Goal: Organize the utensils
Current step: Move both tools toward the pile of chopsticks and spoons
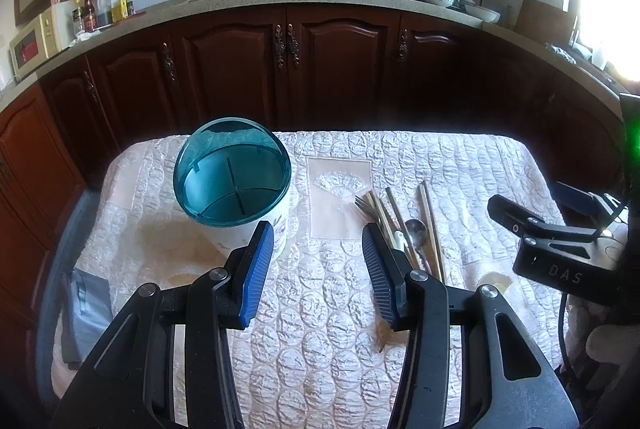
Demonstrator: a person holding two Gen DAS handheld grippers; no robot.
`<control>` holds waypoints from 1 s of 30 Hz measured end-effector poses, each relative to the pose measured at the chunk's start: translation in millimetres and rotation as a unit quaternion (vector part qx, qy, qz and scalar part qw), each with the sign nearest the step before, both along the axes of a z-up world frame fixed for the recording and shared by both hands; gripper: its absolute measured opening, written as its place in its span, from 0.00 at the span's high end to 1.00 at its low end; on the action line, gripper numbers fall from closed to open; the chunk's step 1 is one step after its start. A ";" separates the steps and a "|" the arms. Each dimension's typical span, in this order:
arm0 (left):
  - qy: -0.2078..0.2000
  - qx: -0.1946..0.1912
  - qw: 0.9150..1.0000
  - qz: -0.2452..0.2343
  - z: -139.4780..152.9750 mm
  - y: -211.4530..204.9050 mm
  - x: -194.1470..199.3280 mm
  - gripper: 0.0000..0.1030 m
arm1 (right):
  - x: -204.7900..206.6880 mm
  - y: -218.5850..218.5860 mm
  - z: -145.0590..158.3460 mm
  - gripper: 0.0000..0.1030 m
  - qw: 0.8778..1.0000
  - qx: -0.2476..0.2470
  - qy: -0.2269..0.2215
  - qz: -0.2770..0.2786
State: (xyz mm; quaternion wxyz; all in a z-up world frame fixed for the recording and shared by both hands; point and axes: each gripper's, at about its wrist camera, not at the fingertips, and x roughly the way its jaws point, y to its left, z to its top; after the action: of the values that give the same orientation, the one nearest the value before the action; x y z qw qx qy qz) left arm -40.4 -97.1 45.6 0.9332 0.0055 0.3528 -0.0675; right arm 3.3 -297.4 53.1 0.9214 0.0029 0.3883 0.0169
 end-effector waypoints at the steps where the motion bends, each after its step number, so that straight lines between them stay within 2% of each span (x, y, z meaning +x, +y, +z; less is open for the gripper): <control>1: 0.000 0.000 1.000 0.000 -0.2 0.2 0.3 0.56 | -0.1 0.9 -0.3 0.02 1.000 -0.001 0.001 0.001; 12: 0.024 -0.015 1.000 -0.002 -15.4 5.7 11.0 0.56 | 15.0 4.1 -14.4 0.02 0.999 0.001 0.030 0.015; 20: 0.059 -0.044 0.997 -0.027 -28.3 -7.0 34.6 0.56 | 28.9 -10.8 -32.0 0.06 0.998 0.014 0.061 0.020; 25: 0.063 -0.044 0.996 -0.038 -32.5 -19.2 40.4 0.56 | 33.7 -27.3 -40.0 0.08 0.997 0.021 0.074 0.007; 30: 0.066 -0.037 0.996 -0.042 -33.9 -27.6 42.8 0.56 | 34.2 -34.2 -37.7 0.08 0.998 0.017 0.068 -0.002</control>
State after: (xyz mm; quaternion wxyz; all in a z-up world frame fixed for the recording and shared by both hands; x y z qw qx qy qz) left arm 2.5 -124.8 11.8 0.9039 -0.0192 0.4101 -0.1199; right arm 37.6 -331.6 15.4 0.8927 0.0201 0.4497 0.0217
